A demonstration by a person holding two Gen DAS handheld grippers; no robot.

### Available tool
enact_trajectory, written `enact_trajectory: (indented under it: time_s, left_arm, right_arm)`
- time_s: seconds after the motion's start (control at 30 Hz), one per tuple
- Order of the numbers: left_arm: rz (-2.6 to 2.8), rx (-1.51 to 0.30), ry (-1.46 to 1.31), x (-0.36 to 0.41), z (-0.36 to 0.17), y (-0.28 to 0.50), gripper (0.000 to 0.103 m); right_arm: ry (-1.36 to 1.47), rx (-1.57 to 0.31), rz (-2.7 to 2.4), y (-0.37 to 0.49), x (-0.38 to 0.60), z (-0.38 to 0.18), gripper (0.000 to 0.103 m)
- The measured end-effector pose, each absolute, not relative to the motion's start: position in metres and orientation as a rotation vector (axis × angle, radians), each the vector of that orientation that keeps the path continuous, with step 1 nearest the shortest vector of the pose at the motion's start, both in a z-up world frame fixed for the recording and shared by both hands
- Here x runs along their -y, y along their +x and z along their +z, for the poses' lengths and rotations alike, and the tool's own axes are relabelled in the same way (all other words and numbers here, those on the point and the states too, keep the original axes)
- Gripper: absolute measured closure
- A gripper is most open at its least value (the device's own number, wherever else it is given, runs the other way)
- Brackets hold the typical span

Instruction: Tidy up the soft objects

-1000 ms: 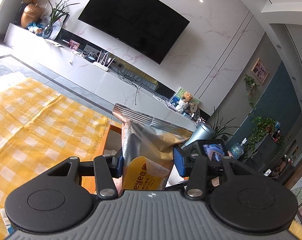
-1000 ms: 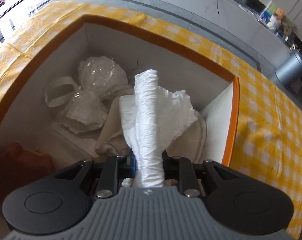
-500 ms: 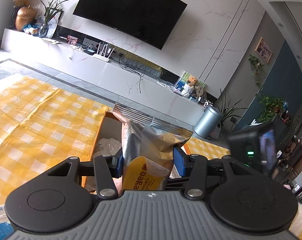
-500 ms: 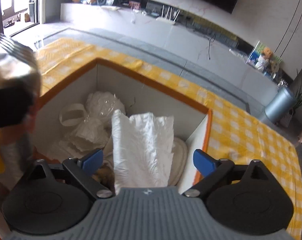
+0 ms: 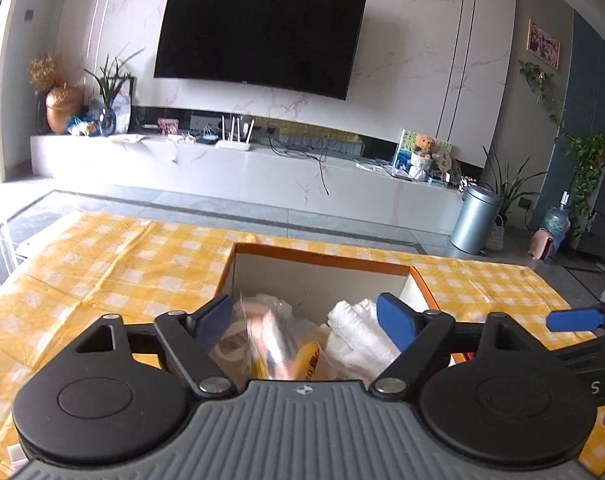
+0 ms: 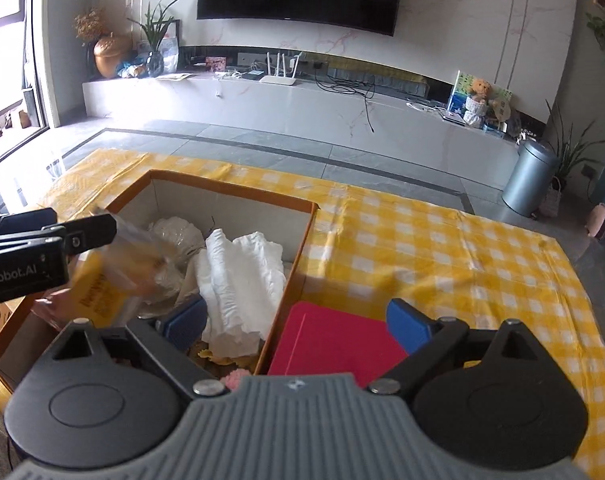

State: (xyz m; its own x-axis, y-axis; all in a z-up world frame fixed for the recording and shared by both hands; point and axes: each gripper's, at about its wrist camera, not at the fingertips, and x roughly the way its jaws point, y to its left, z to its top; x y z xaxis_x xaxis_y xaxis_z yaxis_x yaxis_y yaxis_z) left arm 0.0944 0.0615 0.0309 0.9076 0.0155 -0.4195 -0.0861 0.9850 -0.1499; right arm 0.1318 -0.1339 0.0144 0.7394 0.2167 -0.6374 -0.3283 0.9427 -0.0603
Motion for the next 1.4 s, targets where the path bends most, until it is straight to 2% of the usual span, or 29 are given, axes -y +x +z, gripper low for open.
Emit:
enact_trajectory:
  time_s: [0.17, 0.53, 0.8, 1.17, 1.4]
  left_arm:
    - [0.122, -0.386, -0.038, -0.044, 0.04, 0.082, 0.002]
    - [0.13, -0.34, -0.029, -0.024, 0.047, 0.059, 0.002]
    - [0.115, -0.286, -0.006, -0.016, 0.063, 0.034, 0.002]
    - [0.094, -0.335, 0.015, 0.01, 0.047, 0.032, 0.002]
    - [0.086, -0.379, 0.021, 0.015, 0.031, 0.038, 0.002]
  right_arm:
    - [-0.075, -0.661, 0.264, 0.115, 0.152, 0.009, 0.008]
    - [-0.059, -0.611, 0.234, 0.091, 0.161, 0.001, 0.008]
    - [-0.075, -0.489, 0.219, 0.067, 0.168, 0.01, 0.006]
    - [-0.165, -0.417, 0.204, 0.051, 0.166, -0.008, 0.006]
    - [-0.115, -0.457, 0.205, 0.061, 0.172, -0.018, 0.006]
